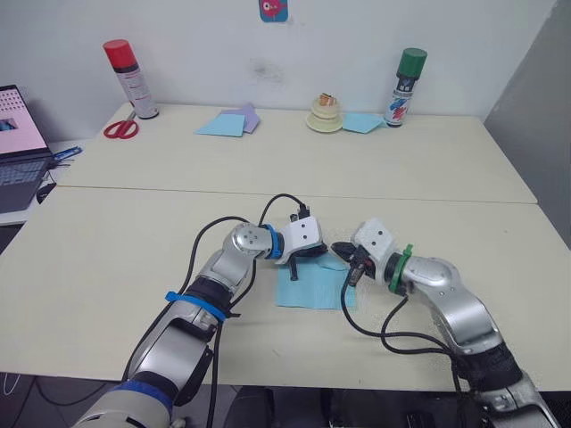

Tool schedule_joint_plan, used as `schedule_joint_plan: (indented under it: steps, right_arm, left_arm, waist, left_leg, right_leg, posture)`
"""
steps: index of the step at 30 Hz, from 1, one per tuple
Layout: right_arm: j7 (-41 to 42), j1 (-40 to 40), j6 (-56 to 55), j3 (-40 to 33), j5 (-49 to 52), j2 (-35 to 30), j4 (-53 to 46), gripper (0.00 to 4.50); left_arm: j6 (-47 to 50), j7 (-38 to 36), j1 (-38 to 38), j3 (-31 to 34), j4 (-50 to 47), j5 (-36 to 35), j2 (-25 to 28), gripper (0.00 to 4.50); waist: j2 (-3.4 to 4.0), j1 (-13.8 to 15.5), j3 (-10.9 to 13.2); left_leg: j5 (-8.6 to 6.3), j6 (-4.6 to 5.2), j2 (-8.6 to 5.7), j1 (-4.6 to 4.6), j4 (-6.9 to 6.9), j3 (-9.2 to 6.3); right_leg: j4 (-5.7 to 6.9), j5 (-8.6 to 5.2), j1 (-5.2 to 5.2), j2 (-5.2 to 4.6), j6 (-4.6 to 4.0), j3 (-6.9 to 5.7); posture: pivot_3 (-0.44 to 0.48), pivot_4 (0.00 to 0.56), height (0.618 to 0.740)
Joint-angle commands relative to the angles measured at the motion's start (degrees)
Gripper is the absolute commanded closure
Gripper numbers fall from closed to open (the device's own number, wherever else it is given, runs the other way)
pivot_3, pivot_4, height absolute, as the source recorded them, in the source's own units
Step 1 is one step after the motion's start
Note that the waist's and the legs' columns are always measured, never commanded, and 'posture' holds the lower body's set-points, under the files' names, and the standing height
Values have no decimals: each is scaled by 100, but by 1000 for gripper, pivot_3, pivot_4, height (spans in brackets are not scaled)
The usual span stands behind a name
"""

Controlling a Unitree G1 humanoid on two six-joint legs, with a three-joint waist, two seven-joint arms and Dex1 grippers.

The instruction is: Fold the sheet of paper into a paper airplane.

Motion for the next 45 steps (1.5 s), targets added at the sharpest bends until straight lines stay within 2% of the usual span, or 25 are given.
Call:
schedule_joint_plan:
  steps: [1, 6, 12, 22, 27, 31, 38, 45]
  right_arm:
    - [5, -212, -246, 150, -119, 50, 247, 4470]
    - [125, -227, -401, 361, -239, 18, 500, 4470]
    - [159, 15, 48, 296, -308, -267, 503, 4470]
    - [578, 738, 20, 225, -183, -1007, -356, 4470]
    - [108, 573, -650, -226, -201, -825, -619, 4470]
    - [155, 470, -699, -439, 55, -722, -793, 4470]
    - [286, -38, -454, 86, -39, -308, -99, 4470]
    - [508, 22, -424, 435, -267, -432, 324, 4470]
  left_arm:
    - [183, -145, 247, -272, 211, 258, 27, 4500]
    - [217, -128, 263, -258, 194, 258, 37, 4500]
    - [233, -119, 263, -262, 214, 266, 37, 4500]
    - [227, -82, 260, -285, 318, 291, -35, 4500]
    - [229, -94, 250, -290, 319, 287, -51, 4500]
    - [217, -119, 251, -296, 315, 288, -38, 4500]
    - [200, -184, 225, -338, 292, 307, -32, 4500]
    - [204, -219, 236, -336, 242, 311, -13, 4500]
  waist:
    - [0, 0, 0]
    - [0, -1, -1]
    - [3, -1, -9]
    - [0, 20, -47]
    - [0, 19, -46]
    - [2, 18, -45]
    - [2, 18, -45]
    - [4, 19, -45]
  left_leg:
    - [0, 0, 0, 0, 0, 0]
    - [0, 0, 0, -1, 1, -1]
    - [0, 0, 1, 2, 1, -1]
    - [0, 0, -3, 7, 2, -1]
    - [0, 0, -3, 6, 2, -1]
    - [0, 0, -4, 5, 2, 0]
    - [0, 0, -2, 6, 2, -2]
    - [-1, 1, -5, 1, 1, 2]
  right_leg:
    - [0, 0, -1, 0, 0, 1]
    - [-1, 0, -1, 0, 0, 0]
    - [0, 0, 1, 0, 0, 0]
    - [-2, 0, 10, -1, 2, -3]
    - [-3, 0, 10, -1, 2, -2]
    - [-3, 1, 8, -1, 4, -1]
    - [-2, 1, 8, 0, 3, -3]
    - [-8, 0, 6, 0, 3, 1]
  posture:
    - [0, 150, 729]
    - [0, 150, 729]
    - [0, 150, 729]
    - [0, 150, 729]
    - [0, 150, 729]
    - [0, 150, 729]
    - [0, 150, 729]
    - [0, 150, 729]
